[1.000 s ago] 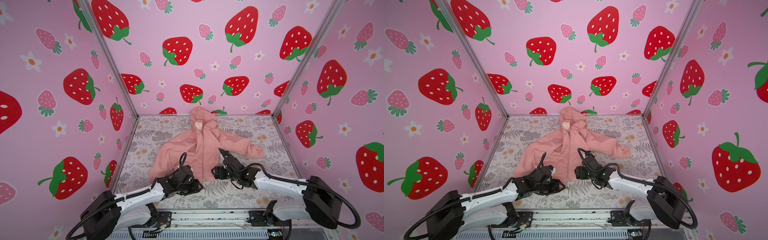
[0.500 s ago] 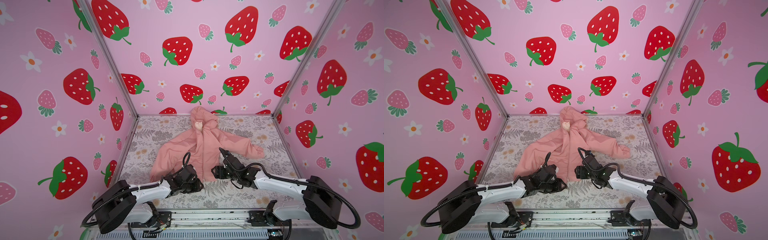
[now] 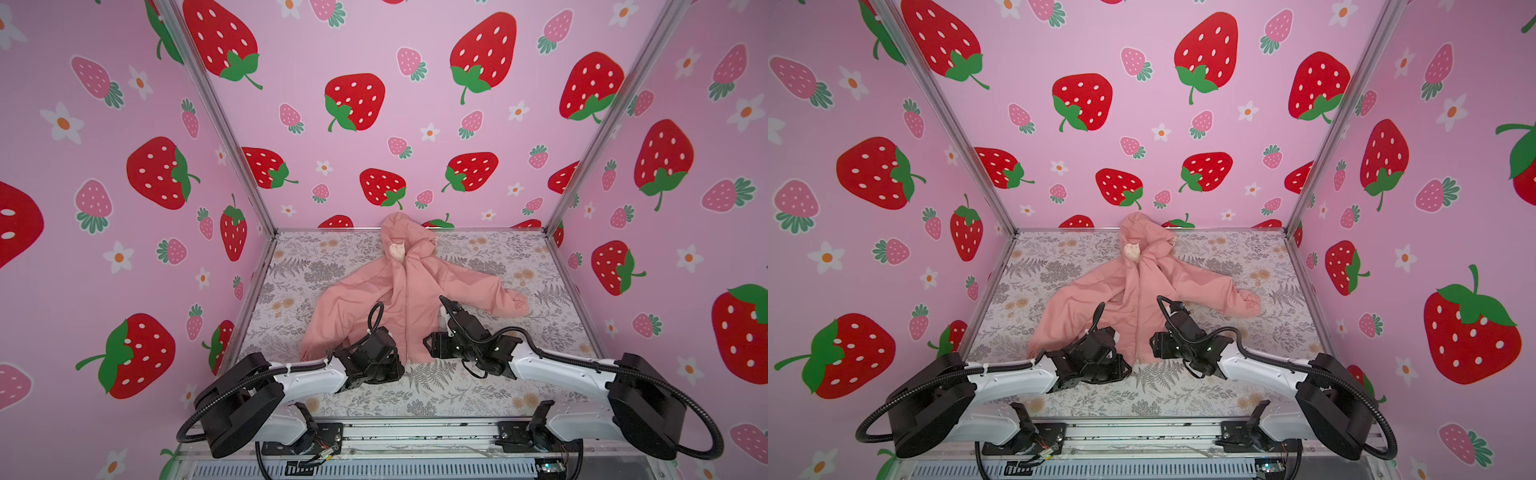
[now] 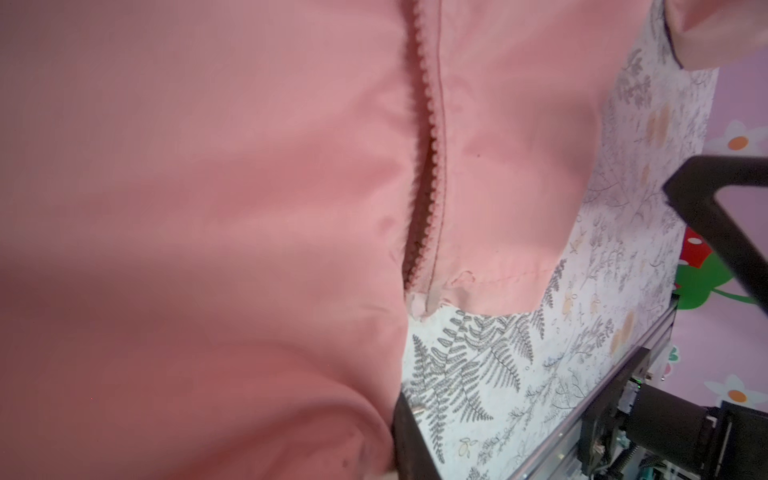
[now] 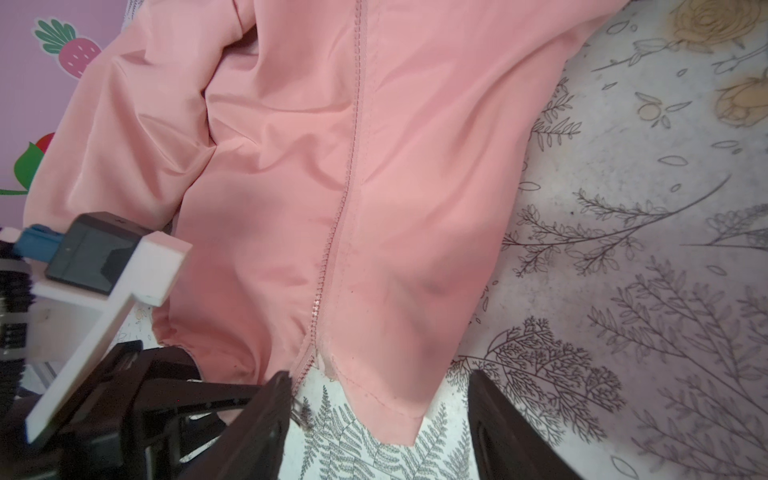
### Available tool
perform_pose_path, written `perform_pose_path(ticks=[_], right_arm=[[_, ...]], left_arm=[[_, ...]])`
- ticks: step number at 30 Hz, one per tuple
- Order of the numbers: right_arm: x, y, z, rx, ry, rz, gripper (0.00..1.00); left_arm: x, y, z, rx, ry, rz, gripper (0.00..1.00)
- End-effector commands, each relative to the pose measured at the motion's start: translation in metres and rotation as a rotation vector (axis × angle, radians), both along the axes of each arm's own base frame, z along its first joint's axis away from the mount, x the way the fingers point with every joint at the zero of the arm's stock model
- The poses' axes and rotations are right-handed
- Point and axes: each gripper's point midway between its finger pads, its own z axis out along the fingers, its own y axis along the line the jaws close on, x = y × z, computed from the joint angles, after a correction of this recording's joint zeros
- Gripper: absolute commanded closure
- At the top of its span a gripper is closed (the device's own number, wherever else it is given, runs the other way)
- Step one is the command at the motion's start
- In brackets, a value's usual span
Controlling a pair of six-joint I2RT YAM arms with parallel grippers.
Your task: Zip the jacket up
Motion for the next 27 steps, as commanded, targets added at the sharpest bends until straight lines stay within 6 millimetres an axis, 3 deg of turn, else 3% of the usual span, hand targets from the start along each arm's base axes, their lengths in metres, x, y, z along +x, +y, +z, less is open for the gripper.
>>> perform_pose_path(ticks=[1,3,8,12,16,21,27], right_arm=[[0.001,-0.001,0.004,0.022,-0.001,-0.011,0.31],[0.001,0.0,0.009,0.026,-0.011,-0.009,0.32],[0.008,-0.003,0.028,0.04,-0.052,-0.009,0.32],[0.013,0.002,0.052,0.116,-0.078,0.024,0.32],[0.012,0.021,0.082,0.234,-0.09,0.089,0.31],[0.013,0.048,0.113,0.388,-0.077,0.166,0.33],[0.02,0.066,0.134,0.512,-0.068,0.204,0.38]], left_arm=[[0.004,-0.001,0.003,0.004,-0.019,-0.003,0.93],[0.005,-0.005,0.01,-0.027,-0.036,-0.025,1.0],[0.007,-0.01,0.04,-0.141,-0.108,-0.095,1.0],[0.017,-0.013,0.085,-0.306,-0.224,-0.142,1.0],[0.037,-0.009,0.139,-0.459,-0.358,-0.133,1.0],[0.063,-0.005,0.191,-0.607,-0.448,-0.128,1.0],[0.08,-0.01,0.22,-0.712,-0.453,-0.148,1.0]])
